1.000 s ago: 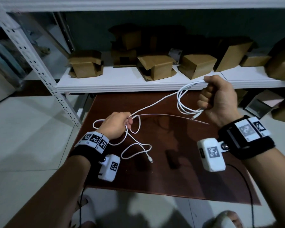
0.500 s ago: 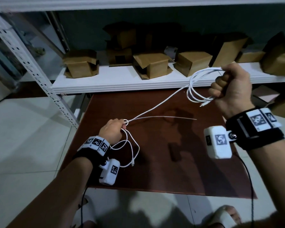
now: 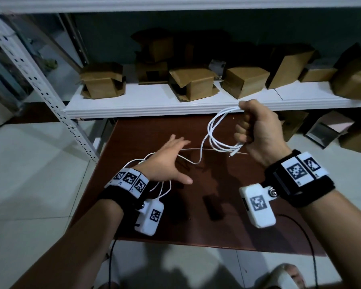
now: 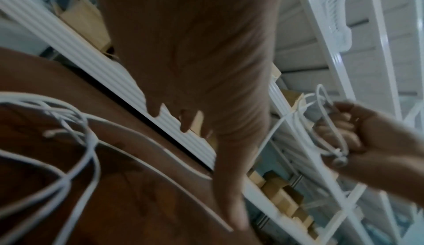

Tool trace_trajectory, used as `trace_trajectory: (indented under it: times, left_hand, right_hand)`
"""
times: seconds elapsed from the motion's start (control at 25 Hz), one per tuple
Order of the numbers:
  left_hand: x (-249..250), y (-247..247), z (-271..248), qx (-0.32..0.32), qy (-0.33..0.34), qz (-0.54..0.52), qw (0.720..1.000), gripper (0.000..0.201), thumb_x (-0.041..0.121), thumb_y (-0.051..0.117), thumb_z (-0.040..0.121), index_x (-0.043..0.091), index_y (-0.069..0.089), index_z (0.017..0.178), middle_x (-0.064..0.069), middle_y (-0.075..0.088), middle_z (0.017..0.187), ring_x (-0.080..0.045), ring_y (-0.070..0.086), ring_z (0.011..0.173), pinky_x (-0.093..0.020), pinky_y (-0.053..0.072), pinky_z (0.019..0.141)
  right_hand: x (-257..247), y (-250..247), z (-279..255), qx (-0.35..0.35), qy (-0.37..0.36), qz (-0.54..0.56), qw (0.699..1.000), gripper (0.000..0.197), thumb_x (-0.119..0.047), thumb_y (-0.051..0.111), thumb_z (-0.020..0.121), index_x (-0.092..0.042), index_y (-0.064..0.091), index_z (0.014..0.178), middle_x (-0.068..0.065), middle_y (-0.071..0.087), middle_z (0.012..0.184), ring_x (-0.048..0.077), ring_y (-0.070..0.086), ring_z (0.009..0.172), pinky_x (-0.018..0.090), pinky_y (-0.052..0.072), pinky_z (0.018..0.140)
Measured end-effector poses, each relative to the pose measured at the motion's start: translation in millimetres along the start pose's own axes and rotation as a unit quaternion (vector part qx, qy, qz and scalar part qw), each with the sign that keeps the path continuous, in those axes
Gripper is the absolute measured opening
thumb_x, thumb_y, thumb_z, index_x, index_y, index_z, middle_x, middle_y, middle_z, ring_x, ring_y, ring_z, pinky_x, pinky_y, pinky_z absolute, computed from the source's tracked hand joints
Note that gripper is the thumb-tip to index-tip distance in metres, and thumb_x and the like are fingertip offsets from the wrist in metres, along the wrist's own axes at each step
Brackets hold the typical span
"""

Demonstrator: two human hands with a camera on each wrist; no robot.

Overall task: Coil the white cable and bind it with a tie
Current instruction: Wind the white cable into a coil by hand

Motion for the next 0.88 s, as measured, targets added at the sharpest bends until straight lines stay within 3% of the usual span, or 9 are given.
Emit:
trace_trajectory:
  times: [0.04,0.12,0.24,0.32,0.4,0.48,0.56,0.72,0.88]
  left_hand:
    - [21.9,-0.8,-1.6,0.004,0.053,-0.119,0.992,0.122,0.041,0.099,0.063,0.032,0.029,0.161,0.000,0.024,0.172,-0.012,0.014,0.160,-0.041,0.020,0.130]
    - [62.0,-6.9,-7.5,0.011,0.135,-0.354,0.925,0.096,0.016,0.095,0.072,0.018,0.042,0.152,-0.003,0.052,0.155,-0.008,0.047,0.144,-0.028,0.038,0.119]
    - [83.9,-15.4,-9.5,0.042,0.132,-0.529,0.837,0.041,0.015,0.069,0.095,0.000,0.059,0.132,-0.015,0.071,0.124,-0.021,0.071,0.111,-0.023,0.054,0.091]
    - [79.0,-18.7,-7.4,0.064,0.117,-0.563,0.815,0.023,0.021,0.060,0.097,0.002,0.065,0.109,-0.013,0.073,0.103,-0.025,0.075,0.094,-0.029,0.058,0.083]
    - [74.9,-20.9,-7.3,0.066,0.115,-0.598,0.790,0.016,0.019,0.056,0.096,0.005,0.061,0.094,-0.008,0.070,0.090,-0.027,0.074,0.085,-0.037,0.057,0.089]
    - [79.0,-22.5,-11.6,0.042,0.130,-0.655,0.743,0.014,0.017,0.054,0.098,0.005,0.055,0.092,-0.004,0.060,0.076,-0.023,0.068,0.070,-0.045,0.054,0.094]
    - [82.2,-24.5,-15.9,0.022,0.130,-0.689,0.713,0.020,0.026,0.052,0.100,0.008,0.053,0.091,0.003,0.044,0.059,-0.016,0.052,0.054,-0.042,0.058,0.088]
    - [84.4,-30.1,-18.4,0.013,0.146,-0.696,0.703,0.028,0.028,0.046,0.105,0.009,0.060,0.092,0.005,0.021,0.061,-0.012,0.023,0.053,-0.034,0.050,0.081]
    - [77.8,-29.6,-13.9,0.073,0.124,-0.623,0.769,0.020,0.016,0.054,0.102,0.000,0.065,0.107,0.003,0.019,0.061,-0.010,0.020,0.050,-0.028,0.048,0.068]
  right_hand:
    - [2.3,3.4,-2.0,-0.005,0.002,-0.005,1.000,0.048,-0.016,0.063,0.092,-0.025,0.029,0.059,-0.004,0.013,0.055,0.013,0.009,0.047,0.027,0.008,0.047]
    - [8.0,10.7,-5.9,-0.016,0.007,-0.016,1.000,0.049,-0.015,0.064,0.092,-0.025,0.029,0.059,-0.004,0.015,0.054,0.012,0.011,0.045,0.026,0.008,0.047]
    - [14.1,22.2,-12.9,-0.030,0.005,-0.039,0.999,0.052,-0.013,0.063,0.093,-0.026,0.032,0.053,-0.005,0.018,0.049,0.012,0.014,0.041,0.024,0.011,0.047]
    - [15.8,24.3,-15.1,-0.026,0.004,-0.046,0.999,0.054,-0.013,0.064,0.093,-0.027,0.034,0.049,-0.005,0.021,0.048,0.012,0.016,0.040,0.021,0.015,0.044]
    - [17.8,23.8,-15.5,-0.018,0.006,-0.041,0.999,0.051,-0.014,0.066,0.091,-0.026,0.033,0.054,-0.005,0.020,0.050,0.013,0.015,0.043,0.023,0.013,0.045]
    - [21.3,25.1,-15.4,-0.018,0.011,-0.027,0.999,0.051,-0.014,0.066,0.091,-0.026,0.032,0.055,-0.005,0.018,0.052,0.013,0.014,0.045,0.023,0.013,0.044]
    - [23.6,28.6,-16.1,-0.022,0.027,-0.004,0.999,0.053,-0.014,0.064,0.091,-0.027,0.032,0.050,-0.006,0.017,0.052,0.011,0.013,0.044,0.022,0.012,0.042]
    - [23.8,32.3,-16.5,-0.040,0.068,0.058,0.995,0.055,-0.015,0.061,0.092,-0.026,0.032,0.046,-0.007,0.016,0.048,0.010,0.010,0.041,0.022,0.013,0.038]
    - [32.7,29.7,-19.2,-0.042,0.085,0.060,0.994,0.053,-0.018,0.059,0.093,-0.025,0.032,0.049,-0.007,0.016,0.048,0.011,0.009,0.041,0.022,0.014,0.038]
Point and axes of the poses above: each hand's wrist, its own z-axis towards the middle knuckle, its own y-axis out of the palm, x = y × z, the point moved 10 cm from there along z, towards the middle knuckle
